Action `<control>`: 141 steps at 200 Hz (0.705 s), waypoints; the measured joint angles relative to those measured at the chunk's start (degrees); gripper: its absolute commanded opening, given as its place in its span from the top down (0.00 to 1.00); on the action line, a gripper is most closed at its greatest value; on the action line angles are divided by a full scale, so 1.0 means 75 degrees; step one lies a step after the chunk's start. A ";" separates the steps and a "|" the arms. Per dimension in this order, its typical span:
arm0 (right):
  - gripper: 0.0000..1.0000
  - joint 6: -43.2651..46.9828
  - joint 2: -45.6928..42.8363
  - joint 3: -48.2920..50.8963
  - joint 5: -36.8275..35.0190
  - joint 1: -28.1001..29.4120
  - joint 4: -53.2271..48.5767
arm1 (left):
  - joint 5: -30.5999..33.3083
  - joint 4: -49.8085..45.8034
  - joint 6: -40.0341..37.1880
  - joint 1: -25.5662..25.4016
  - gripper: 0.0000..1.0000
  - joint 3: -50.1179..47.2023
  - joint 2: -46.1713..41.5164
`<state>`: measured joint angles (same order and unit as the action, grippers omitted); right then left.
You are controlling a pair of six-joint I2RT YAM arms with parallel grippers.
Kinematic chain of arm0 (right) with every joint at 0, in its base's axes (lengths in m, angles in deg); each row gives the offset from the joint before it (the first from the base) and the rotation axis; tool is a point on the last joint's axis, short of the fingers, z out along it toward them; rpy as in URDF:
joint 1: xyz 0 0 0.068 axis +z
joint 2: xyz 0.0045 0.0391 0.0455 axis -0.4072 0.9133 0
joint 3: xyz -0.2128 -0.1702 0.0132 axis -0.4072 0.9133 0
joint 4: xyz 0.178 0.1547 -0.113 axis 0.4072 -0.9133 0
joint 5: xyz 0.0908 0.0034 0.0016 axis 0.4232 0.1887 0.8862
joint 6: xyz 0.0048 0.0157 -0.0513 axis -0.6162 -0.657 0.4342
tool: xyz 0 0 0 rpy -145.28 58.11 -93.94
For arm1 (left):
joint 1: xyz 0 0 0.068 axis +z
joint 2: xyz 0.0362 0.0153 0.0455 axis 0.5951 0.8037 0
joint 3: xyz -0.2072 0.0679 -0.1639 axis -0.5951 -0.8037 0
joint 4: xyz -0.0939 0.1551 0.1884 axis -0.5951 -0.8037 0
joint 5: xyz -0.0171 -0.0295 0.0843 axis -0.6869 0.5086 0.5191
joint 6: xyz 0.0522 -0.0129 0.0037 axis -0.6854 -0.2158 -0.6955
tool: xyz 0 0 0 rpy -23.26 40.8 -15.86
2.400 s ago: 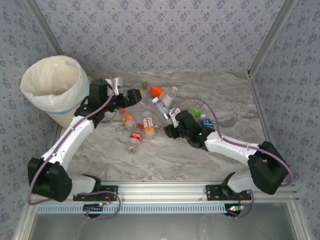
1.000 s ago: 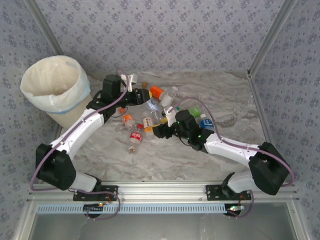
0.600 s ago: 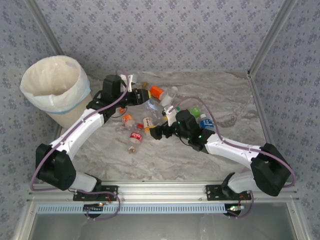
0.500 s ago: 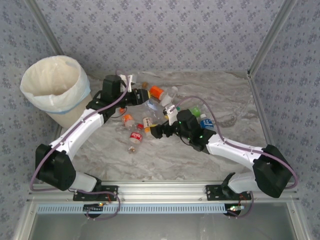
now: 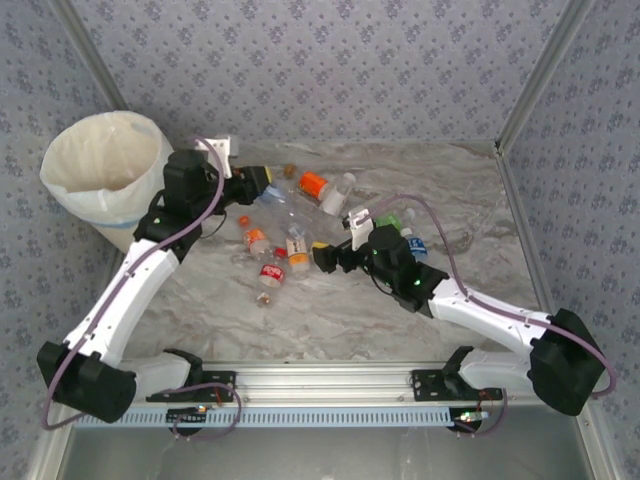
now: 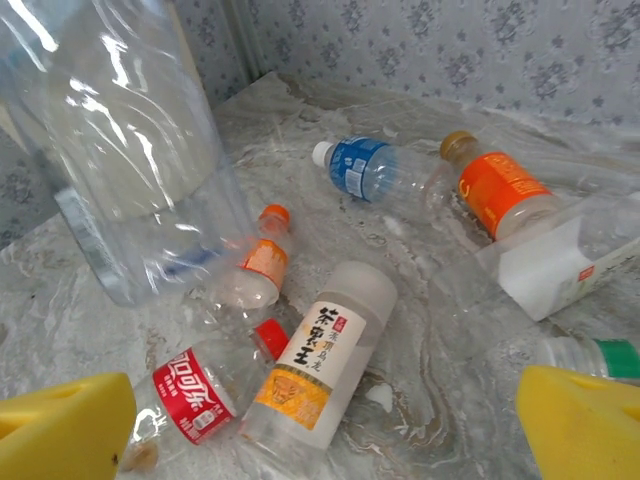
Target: Put the plastic bottles in the bin
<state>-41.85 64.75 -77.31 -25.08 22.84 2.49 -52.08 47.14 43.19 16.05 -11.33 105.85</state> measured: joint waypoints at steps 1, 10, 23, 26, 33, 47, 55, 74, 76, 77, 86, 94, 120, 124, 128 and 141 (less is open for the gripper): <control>0.00 0.0000 -0.0006 0.0006 -0.0015 0.0000 0.0003 | 0.0012 0.0000 -0.0009 0.0006 1.00 0.0000 -0.0009; 0.00 0.0000 -0.0044 0.0041 -0.0093 0.0003 0.0006 | 0.0242 -0.0044 -0.0152 0.0070 1.00 0.0000 -0.0128; 0.00 0.0000 -0.0102 0.0114 -0.0201 0.0006 0.0006 | 0.0589 -0.0160 -0.0367 0.0134 1.00 0.0009 -0.0262; 0.00 0.0000 -0.0111 0.0131 -0.0224 0.0006 0.0015 | 0.0667 -0.0204 -0.0425 0.0146 1.00 0.0017 -0.0291; 0.00 0.0000 -0.0131 0.0160 -0.0283 0.0006 0.0020 | 0.0851 -0.0286 -0.0548 0.0178 1.00 0.0044 -0.0341; 0.00 0.0000 -0.0140 0.0181 -0.0379 0.0006 0.0017 | 0.1154 -0.0420 -0.0804 0.0227 1.00 0.0152 -0.0402; 0.00 0.0000 -0.0143 0.0181 -0.0440 0.0006 0.0020 | 0.1343 -0.0484 -0.0953 0.0230 1.00 0.0268 -0.0425; 0.00 0.0000 -0.0160 0.0181 -0.0586 0.0009 0.0020 | 0.1979 -0.0627 -0.1285 0.0230 1.00 0.0749 -0.0423; 0.00 0.0000 -0.0163 0.0181 -0.0597 0.0006 0.0020 | 0.2057 -0.0627 -0.1311 0.0230 1.00 0.0813 -0.0423; 0.00 0.0000 -0.0163 0.0181 -0.0603 0.0009 0.0020 | 0.2092 -0.0629 -0.1326 0.0230 1.00 0.0836 -0.0423; 0.00 0.0000 -0.0169 0.0181 -0.0656 0.0009 0.0026 | 0.2530 -0.0682 -0.1469 0.0233 1.00 0.1148 -0.0382; 0.00 0.0000 -0.0169 0.0181 -0.0688 0.0009 0.0026 | 0.2952 -0.0691 -0.1617 0.0254 1.00 0.1498 -0.0300; 0.00 0.0108 -0.0175 0.0181 -0.0726 0.0029 0.0026 | 0.4089 -0.0635 -0.2037 0.0557 1.00 0.2486 0.0137; 0.00 0.0128 -0.0178 0.0181 -0.0726 0.0041 0.0026 | 0.4226 -0.0635 -0.2095 0.0627 1.00 0.2611 0.0210; 0.00 0.0175 -0.0184 0.0181 -0.0723 0.0050 0.0026 | 0.4368 -0.0635 -0.2154 0.0714 1.00 0.2742 0.0303; 0.00 0.0300 -0.0207 0.0181 -0.0731 0.0108 0.0035 | 0.4739 -0.0615 -0.2296 0.1026 1.00 0.3072 0.0577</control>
<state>-39.60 63.20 -75.96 -30.57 23.65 2.75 -16.54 42.53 25.97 23.74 11.70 110.17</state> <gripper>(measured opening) 0.999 0.329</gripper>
